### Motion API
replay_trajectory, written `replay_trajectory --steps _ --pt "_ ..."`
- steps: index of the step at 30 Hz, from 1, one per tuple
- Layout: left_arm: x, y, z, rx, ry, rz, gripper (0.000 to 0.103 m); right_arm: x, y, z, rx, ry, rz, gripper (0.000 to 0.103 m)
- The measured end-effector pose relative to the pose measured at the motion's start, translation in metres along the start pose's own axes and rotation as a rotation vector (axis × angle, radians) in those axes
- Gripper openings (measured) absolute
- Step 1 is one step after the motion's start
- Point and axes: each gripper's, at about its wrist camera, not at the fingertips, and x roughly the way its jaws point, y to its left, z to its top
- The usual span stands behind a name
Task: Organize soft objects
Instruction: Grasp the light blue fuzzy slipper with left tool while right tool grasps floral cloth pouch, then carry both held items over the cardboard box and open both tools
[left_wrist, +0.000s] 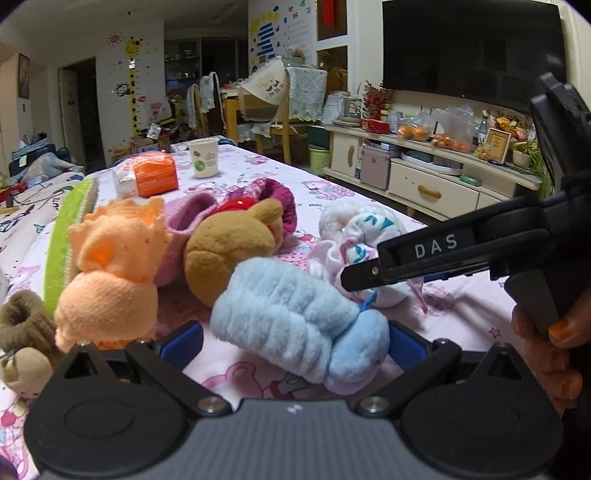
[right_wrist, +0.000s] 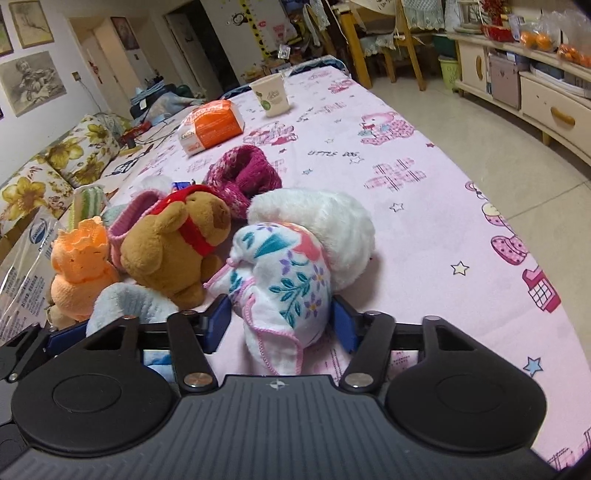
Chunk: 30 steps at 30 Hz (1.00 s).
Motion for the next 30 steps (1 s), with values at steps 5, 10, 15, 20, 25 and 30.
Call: replay_trajectory --steps 5,10,15,20,25,30 --pt "0.013 0.003 0.004 -0.005 0.017 -0.024 0.103 -0.005 -0.003 -0.001 -0.011 -0.011 -0.011 0.067" --pt "0.021 0.002 0.008 -0.018 0.026 -0.032 0.103 -0.003 -0.008 0.003 0.034 0.007 0.033 0.065" --pt "0.023 0.000 0.008 -0.025 0.031 -0.038 0.099 -0.003 -0.013 0.002 0.091 0.041 0.127 0.064" --pt "0.015 -0.001 0.006 -0.019 0.016 -0.040 0.076 -0.009 -0.012 0.002 0.110 0.038 0.159 0.064" --pt "0.001 0.003 0.009 -0.045 0.000 -0.031 0.050 -0.013 -0.008 0.002 0.127 0.039 0.174 0.064" --pt "-0.014 0.017 0.010 -0.088 -0.011 0.022 0.047 -0.018 -0.005 0.003 0.144 0.029 0.181 0.064"
